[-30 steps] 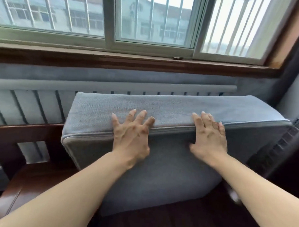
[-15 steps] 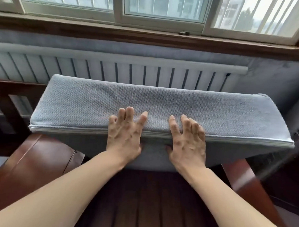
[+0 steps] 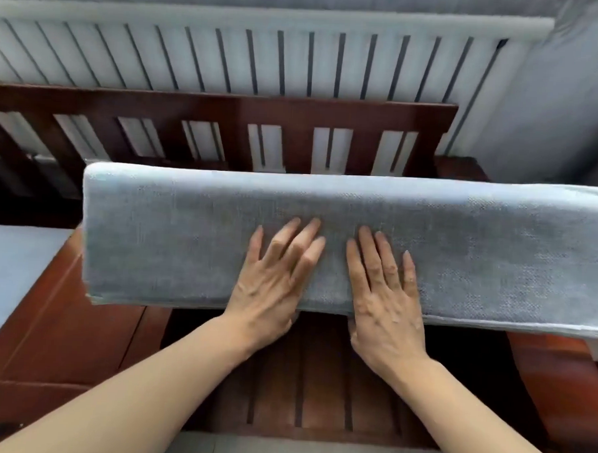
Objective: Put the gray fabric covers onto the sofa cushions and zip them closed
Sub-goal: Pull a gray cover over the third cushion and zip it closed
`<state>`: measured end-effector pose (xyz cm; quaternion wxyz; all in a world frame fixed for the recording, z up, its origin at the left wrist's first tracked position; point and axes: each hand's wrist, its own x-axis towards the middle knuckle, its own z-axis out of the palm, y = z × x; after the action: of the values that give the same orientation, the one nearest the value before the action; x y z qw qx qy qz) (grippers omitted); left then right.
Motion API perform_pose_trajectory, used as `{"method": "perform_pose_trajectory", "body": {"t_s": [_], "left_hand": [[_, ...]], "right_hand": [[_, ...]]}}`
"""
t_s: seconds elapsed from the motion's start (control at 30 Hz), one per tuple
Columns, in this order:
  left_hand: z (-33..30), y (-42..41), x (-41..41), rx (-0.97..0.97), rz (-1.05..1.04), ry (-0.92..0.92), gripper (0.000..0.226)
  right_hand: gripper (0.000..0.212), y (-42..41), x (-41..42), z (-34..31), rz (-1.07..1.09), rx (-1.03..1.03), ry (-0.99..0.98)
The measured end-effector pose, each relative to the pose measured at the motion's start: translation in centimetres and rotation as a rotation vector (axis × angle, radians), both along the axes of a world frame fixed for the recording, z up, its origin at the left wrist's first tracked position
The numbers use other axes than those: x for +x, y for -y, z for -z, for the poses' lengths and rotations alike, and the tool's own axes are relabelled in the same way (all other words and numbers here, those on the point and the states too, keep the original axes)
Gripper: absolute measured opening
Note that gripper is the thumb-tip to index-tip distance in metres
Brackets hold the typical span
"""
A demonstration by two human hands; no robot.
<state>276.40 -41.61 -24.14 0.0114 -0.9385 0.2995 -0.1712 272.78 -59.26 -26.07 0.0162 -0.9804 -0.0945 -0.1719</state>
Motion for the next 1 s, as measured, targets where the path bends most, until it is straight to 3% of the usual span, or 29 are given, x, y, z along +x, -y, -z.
{"method": "perform_pose_trajectory", "body": {"t_s": [0.17, 0.33, 0.4, 0.5, 0.53, 0.6, 0.7, 0.83, 0.9, 1.0], "left_hand": [[5.1, -1.4, -3.9, 0.077, 0.079, 0.075, 0.081], [6.7, -2.5, -5.4, 0.165, 0.158, 0.079, 0.114], [6.3, -2.4, -5.1, 0.127, 0.182, 0.108, 0.096], [5.8, -1.4, -4.4, -0.017, 0.248, 0.196, 0.044], [5.5, -1.1, -4.2, -0.057, 0.251, 0.187, 0.044], [5.1, -0.5, -3.5, -0.101, 0.165, 0.080, 0.076], [4.9, 0.3, -3.1, -0.025, -0.024, -0.201, 0.124], [8.1, 1.7, -4.8, 0.235, -0.077, -0.531, 0.120], [10.8, 2.0, -5.4, 0.232, -0.066, -0.559, 0.119], [14.4, 1.9, -6.9, 0.243, -0.083, -0.618, 0.122]], "right_hand": [[0.117, 0.8, -4.7, 4.9, -0.094, -0.053, -0.064], [0.109, 1.8, -6.7, 6.6, -0.142, -0.121, -0.082], [0.095, 2.0, -7.1, 6.9, -0.153, -0.132, -0.044], [0.075, 2.2, -7.2, 6.9, -0.180, -0.121, 0.038], [0.067, 2.1, -7.0, 6.9, -0.196, -0.114, 0.103], [0.066, 1.9, -6.3, 6.6, -0.221, -0.073, 0.205], [0.097, 1.8, -5.0, 5.8, -0.147, 0.030, 0.145], [0.128, 2.1, -4.5, 8.0, 0.015, -0.053, -0.221], [0.133, 2.0, -4.9, 10.4, 0.010, -0.094, -0.355], [0.130, 1.7, -6.2, 14.2, -0.017, -0.096, -0.395]]}}
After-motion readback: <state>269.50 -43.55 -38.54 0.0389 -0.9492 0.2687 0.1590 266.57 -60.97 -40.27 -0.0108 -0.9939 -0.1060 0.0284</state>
